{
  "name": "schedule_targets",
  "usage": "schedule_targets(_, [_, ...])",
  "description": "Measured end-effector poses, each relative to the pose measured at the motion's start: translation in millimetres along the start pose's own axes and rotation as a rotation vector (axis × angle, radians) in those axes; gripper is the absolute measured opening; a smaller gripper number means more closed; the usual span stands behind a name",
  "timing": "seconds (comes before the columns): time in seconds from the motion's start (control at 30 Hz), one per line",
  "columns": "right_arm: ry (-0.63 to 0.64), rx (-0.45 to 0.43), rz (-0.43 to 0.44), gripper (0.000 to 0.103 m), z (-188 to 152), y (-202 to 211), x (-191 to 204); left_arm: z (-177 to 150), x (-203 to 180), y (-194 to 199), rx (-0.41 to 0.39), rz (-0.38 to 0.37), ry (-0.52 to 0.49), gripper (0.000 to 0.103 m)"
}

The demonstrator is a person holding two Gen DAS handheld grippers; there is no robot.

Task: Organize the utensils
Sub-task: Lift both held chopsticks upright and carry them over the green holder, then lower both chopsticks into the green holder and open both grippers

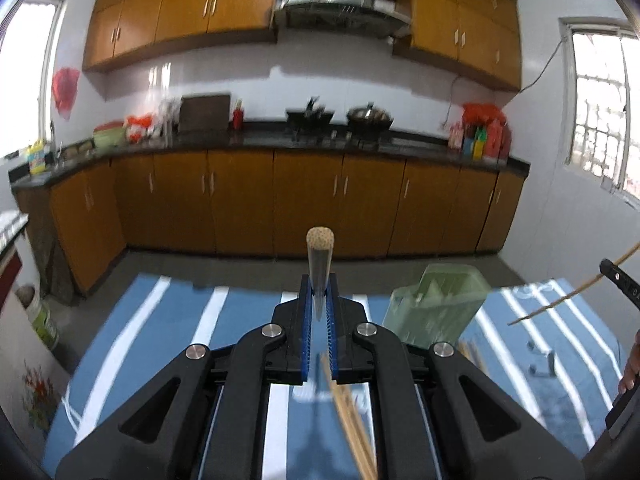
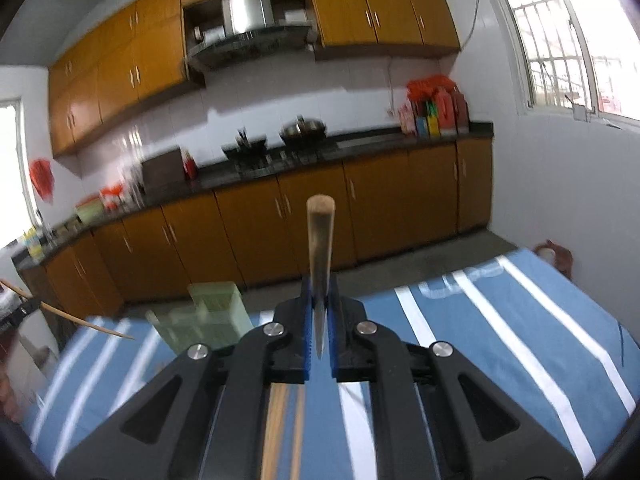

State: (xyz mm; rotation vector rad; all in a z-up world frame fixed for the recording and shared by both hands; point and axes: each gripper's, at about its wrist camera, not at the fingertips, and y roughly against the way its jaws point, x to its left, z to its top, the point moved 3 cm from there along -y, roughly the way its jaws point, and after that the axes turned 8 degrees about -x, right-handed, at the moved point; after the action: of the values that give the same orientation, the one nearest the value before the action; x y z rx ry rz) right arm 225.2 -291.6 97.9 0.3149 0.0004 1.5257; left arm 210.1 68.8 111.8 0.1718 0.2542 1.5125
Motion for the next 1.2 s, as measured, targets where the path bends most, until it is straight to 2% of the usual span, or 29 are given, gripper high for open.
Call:
schedule_targets(0.13, [-0.019,-0.075,0.076,0.008,39,4,18,38,-19,11,-0.078,-0.057,-0.015,0.007])
schedule_targets(0.3, [-0.010,-0.107,0.172,0.008,64,1,47,56,-42,15,-0.093,-0.146,-0.014,0.007])
schedule_targets(0.47, [0.014,-0.071,0.215,0.008,58,-8,64,48,-57,8,-0.042,-0.208,-0.019,0.007])
schedule_targets(0.57, [0.019,-0.013,0.225,0.008,50,-20,69,41,-62,-3,0.001,-0.231,-0.016,0.007])
schedule_targets(0.83, [0.021,0.107,0.220,0.008,26,-61,79,22,-81,-40,0.102,-0.229,-0.063,0.007])
schedule_targets(1.03, [0.033,0.170,0.214,0.008,12,-82,87,8,-83,-65,0.187,-0.249,-0.046,0.007])
schedule_targets(1.2, [0.023,0.203,0.210,0.010,0,-93,85,0,-80,-73,0.210,-0.237,-0.035,0.007])
